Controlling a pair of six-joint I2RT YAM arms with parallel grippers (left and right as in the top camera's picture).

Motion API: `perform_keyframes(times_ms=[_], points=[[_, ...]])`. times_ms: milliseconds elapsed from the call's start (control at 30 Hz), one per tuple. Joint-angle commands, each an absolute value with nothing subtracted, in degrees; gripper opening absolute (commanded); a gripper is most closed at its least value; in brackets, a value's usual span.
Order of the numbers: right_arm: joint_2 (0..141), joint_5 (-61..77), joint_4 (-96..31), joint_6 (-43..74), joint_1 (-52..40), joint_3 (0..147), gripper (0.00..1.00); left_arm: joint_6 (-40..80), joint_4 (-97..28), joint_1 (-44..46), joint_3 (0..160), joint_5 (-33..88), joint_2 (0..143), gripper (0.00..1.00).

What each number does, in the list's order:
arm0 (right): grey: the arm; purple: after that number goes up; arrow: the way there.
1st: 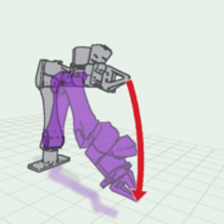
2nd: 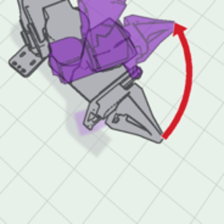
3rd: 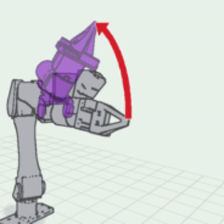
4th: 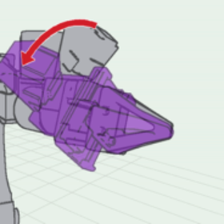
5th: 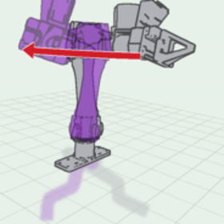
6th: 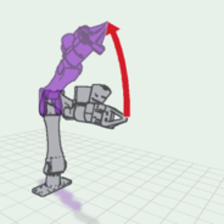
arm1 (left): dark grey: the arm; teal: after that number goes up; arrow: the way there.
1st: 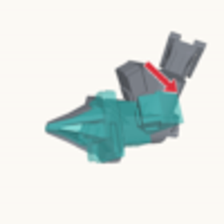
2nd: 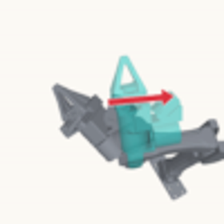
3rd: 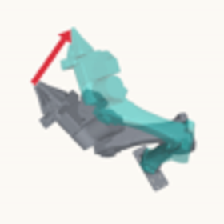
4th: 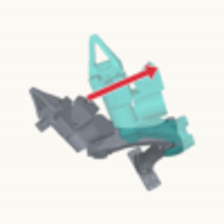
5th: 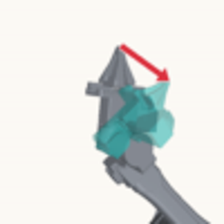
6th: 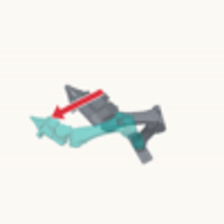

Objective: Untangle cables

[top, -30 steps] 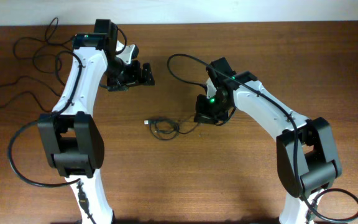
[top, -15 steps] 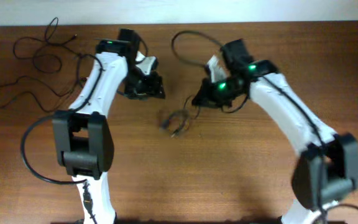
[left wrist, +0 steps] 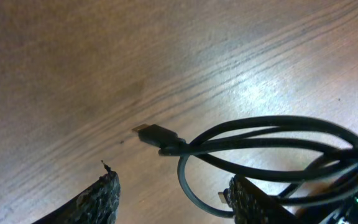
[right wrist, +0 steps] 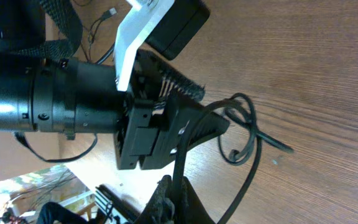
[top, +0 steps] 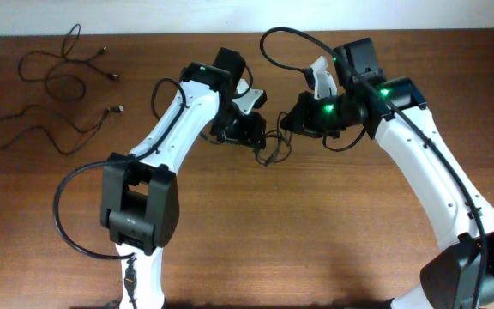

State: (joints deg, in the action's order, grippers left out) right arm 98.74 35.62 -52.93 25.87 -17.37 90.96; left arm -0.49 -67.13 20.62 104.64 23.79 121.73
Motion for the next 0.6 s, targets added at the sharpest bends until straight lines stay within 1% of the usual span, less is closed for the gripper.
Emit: perform_keyframes(times_ms=[0,67,100,200,300,333,433,500,567], points=[[98.9,40.3,-51.7,26.6,-17.1,91.4,0.04,-1.7,-66.0,20.6,104.3,24.5,122.1,0.59],[98.9,44.6,-50.0,26.8,-17.1,91.4,0.04,-1.7,-65.0,20.9,104.3,23.9,122.1,0.57],[98.9,45.4,-49.8,27.6,-17.1,91.4,0.04,-1.0,-64.7,21.0,104.3,23.2,122.1,0.54],[98.9,46.2,-49.2,31.0,-17.1,91.4,0.04,3.9,-64.0,21.3,104.3,18.1,122.1,0.50],[98.9,49.5,-48.5,31.2,-16.2,91.4,0.04,3.9,-63.9,21.3,104.3,17.5,122.1,0.50],[98.9,53.3,-47.9,31.6,-15.1,91.4,0.04,3.9,-63.9,21.2,104.3,17.5,122.1,0.50],[98.9,58.7,-46.7,32.0,-12.9,91.4,0.04,3.9,-63.6,21.2,104.3,17.5,122.1,0.50],[98.9,60.1,-46.7,32.0,-11.3,91.4,0.04,3.9,-63.3,21.2,104.3,17.5,122.1,0.50],[98.9,61.2,-46.9,32.0,-10.1,91.4,0.04,3.9,-63.0,21.3,104.3,17.5,122.1,0.45]])
